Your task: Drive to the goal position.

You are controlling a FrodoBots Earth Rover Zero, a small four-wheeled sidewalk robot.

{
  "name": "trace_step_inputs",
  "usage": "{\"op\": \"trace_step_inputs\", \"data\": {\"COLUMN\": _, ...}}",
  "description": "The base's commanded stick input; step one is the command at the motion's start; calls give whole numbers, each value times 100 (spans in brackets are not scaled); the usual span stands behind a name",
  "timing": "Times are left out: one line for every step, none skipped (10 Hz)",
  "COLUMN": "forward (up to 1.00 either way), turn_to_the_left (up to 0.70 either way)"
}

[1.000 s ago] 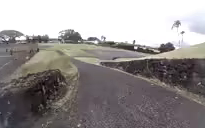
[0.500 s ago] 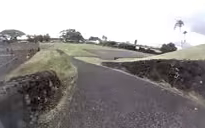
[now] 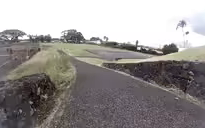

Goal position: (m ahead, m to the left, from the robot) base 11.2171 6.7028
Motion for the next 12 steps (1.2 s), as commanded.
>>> {"op": "trace_step_inputs", "data": {"forward": 70, "turn_to_the_left": 1}}
{"op": "trace_step_inputs", "data": {"forward": 70, "turn_to_the_left": 1}}
{"op": "trace_step_inputs", "data": {"forward": 70, "turn_to_the_left": 2}}
{"op": "trace_step_inputs", "data": {"forward": 70, "turn_to_the_left": 33}}
{"op": "trace_step_inputs", "data": {"forward": 70, "turn_to_the_left": 36}}
{"op": "trace_step_inputs", "data": {"forward": 70, "turn_to_the_left": 36}}
{"op": "trace_step_inputs", "data": {"forward": 70, "turn_to_the_left": 17}}
{"op": "trace_step_inputs", "data": {"forward": 70, "turn_to_the_left": 3}}
{"op": "trace_step_inputs", "data": {"forward": 70, "turn_to_the_left": 1}}
{"op": "trace_step_inputs", "data": {"forward": 70, "turn_to_the_left": 1}}
{"op": "trace_step_inputs", "data": {"forward": 70, "turn_to_the_left": 1}}
{"op": "trace_step_inputs", "data": {"forward": 70, "turn_to_the_left": 1}}
